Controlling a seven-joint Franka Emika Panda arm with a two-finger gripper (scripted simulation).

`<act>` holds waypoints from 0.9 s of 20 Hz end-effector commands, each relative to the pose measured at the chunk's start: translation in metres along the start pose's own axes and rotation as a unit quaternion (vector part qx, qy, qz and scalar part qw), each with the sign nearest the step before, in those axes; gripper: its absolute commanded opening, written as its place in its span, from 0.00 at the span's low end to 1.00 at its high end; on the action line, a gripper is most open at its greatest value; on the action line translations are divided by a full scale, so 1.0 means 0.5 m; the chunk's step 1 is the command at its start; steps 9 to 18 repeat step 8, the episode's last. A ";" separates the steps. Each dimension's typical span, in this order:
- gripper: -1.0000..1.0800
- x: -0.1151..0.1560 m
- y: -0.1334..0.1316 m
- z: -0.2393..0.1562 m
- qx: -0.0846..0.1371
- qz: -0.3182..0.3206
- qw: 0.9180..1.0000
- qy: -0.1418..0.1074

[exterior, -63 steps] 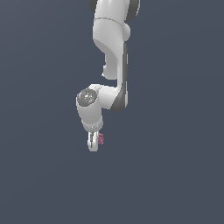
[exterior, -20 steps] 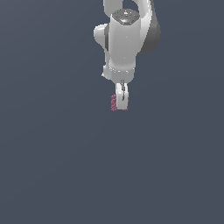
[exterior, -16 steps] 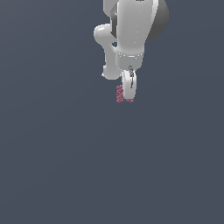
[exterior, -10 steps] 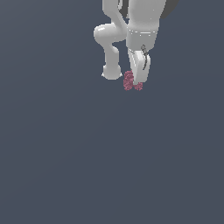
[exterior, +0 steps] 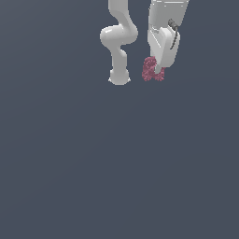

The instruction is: Pick up the object and move it to a goal position.

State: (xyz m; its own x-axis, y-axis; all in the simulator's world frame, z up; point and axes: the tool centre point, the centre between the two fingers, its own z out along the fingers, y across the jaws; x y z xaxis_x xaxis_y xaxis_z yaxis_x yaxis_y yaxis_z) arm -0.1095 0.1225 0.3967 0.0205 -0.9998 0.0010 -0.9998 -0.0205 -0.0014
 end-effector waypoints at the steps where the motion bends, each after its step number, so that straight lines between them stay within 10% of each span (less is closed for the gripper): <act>1: 0.00 -0.009 0.004 -0.014 -0.001 0.000 1.000 0.000; 18: 0.00 -0.011 0.003 -0.016 -0.001 0.000 1.000 0.000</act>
